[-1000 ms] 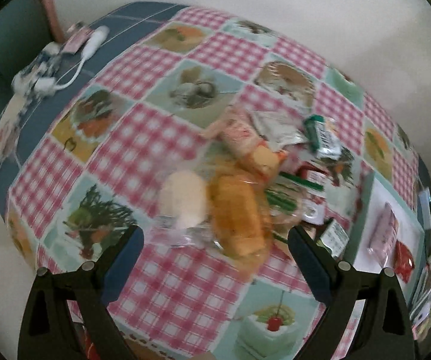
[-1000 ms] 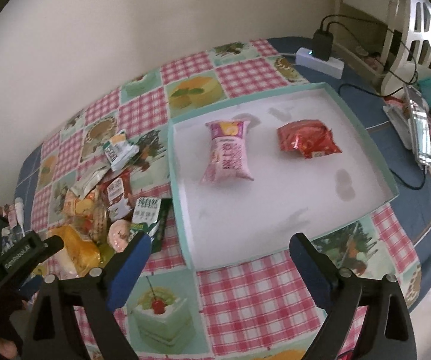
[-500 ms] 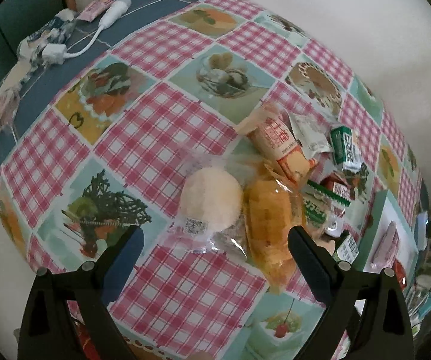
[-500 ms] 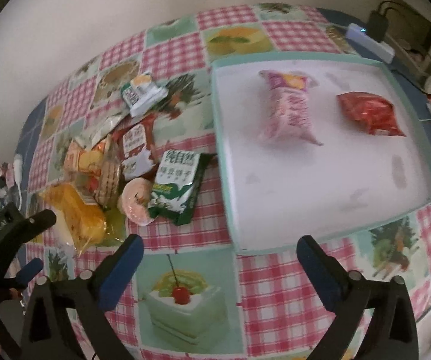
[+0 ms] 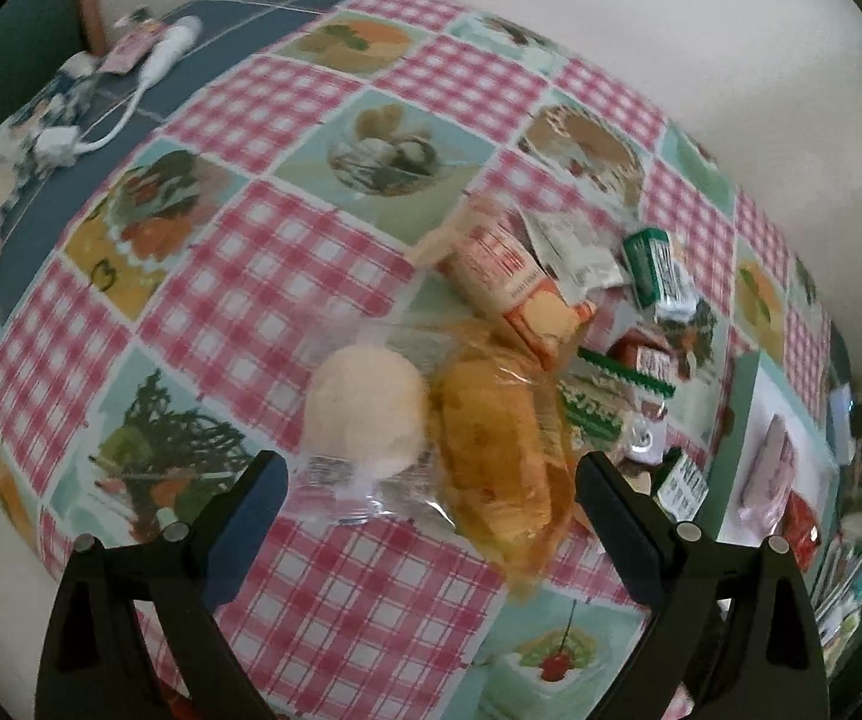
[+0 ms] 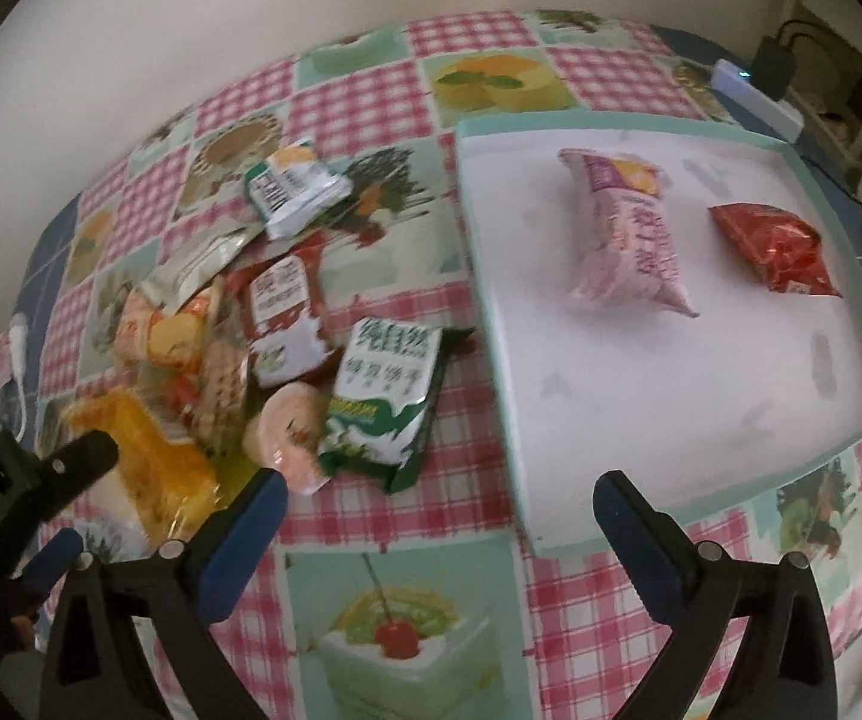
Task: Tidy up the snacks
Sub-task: 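Withdraw both tools from the tray back toward the snack pile, then lower the left tool onto the orange bread bag while the right tool approaches the green biscuit box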
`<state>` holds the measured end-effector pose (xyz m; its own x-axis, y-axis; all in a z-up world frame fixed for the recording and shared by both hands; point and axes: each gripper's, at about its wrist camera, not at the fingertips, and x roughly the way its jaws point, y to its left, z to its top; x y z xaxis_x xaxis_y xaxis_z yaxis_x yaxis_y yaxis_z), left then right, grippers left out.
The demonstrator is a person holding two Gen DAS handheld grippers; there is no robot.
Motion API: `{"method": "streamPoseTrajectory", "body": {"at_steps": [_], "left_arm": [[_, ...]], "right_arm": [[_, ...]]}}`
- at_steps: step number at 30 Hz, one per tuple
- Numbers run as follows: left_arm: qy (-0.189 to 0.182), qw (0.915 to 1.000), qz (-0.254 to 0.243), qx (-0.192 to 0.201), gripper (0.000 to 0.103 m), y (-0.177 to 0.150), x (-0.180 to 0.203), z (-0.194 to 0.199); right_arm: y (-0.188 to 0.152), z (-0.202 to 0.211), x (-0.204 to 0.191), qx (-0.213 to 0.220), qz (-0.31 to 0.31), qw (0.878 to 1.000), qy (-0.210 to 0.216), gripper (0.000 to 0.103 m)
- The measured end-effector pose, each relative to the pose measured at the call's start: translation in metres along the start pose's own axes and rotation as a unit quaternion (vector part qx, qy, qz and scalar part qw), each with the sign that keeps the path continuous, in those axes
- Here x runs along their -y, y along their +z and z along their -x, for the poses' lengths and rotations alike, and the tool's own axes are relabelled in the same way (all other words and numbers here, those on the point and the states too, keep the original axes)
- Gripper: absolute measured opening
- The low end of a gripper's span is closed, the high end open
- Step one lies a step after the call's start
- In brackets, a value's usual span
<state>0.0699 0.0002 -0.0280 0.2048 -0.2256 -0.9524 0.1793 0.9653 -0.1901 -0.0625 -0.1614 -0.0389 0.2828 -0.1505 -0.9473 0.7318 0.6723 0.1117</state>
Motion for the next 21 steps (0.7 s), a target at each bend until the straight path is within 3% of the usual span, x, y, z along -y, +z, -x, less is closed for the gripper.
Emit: {"method": "streamPoseTrajectory", "body": {"at_steps": [7, 8, 9, 21], "left_arm": [[0.021, 0.9995, -0.024, -0.009, 0.096, 0.000, 0.014, -0.010], [0.022, 0.9994, -0.024, -0.011, 0.094, 0.000, 0.015, -0.012], [0.021, 0.9994, -0.025, -0.014, 0.086, 0.000, 0.015, -0.013], [0.043, 0.9969, -0.066, 0.008, 0.064, -0.003, 0.029, -0.006]], "right_arm": [[0.005, 0.006, 0.016, 0.015, -0.026, 0.999, -0.014, 0.103], [0.005, 0.007, 0.016, 0.016, -0.026, 0.999, -0.014, 0.103], [0.004, 0.007, 0.017, 0.016, -0.026, 0.999, -0.015, 0.103], [0.003, 0.006, 0.019, 0.013, -0.027, 0.999, -0.018, 0.103]]}}
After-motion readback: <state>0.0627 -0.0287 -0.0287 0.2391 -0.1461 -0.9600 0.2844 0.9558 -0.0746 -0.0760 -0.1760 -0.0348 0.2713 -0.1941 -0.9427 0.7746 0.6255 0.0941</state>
